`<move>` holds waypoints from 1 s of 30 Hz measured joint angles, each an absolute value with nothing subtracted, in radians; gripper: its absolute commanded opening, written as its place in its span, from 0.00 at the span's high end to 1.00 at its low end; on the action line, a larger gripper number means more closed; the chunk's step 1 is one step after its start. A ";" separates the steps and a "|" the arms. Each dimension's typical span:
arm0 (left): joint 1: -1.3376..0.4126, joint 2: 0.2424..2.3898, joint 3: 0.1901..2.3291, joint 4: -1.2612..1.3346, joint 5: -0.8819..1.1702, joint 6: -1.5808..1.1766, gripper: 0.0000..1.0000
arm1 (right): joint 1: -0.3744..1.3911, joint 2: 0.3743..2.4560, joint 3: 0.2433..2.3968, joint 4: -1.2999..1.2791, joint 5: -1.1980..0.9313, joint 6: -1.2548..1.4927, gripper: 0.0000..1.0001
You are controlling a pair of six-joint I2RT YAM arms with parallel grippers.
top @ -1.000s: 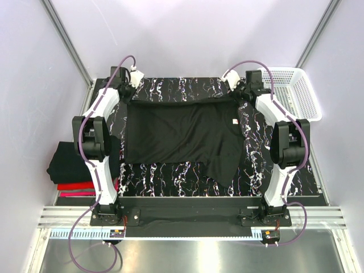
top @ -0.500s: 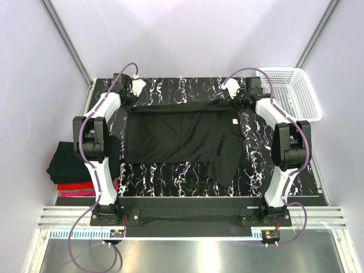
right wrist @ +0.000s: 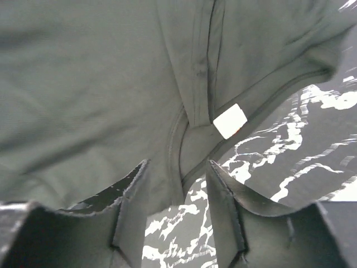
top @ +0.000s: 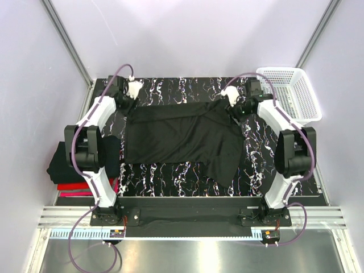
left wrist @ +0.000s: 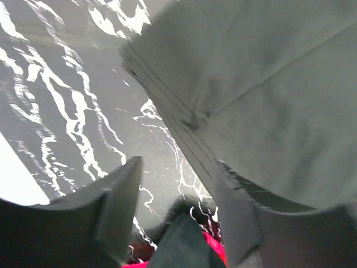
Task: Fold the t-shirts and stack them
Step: Fold the tshirt
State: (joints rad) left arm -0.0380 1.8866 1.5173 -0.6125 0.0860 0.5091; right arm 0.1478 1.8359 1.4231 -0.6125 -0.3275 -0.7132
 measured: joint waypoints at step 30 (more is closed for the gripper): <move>-0.073 2.060 1.626 -0.724 0.156 0.323 0.58 | 0.148 2.535 2.409 -1.055 -0.676 -0.654 0.46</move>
State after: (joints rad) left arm -0.0734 2.0598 1.6257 -0.7242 0.1558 0.3229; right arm 0.1478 2.5347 2.4088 -1.0546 -0.6762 -0.6540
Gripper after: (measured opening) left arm 0.418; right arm 0.533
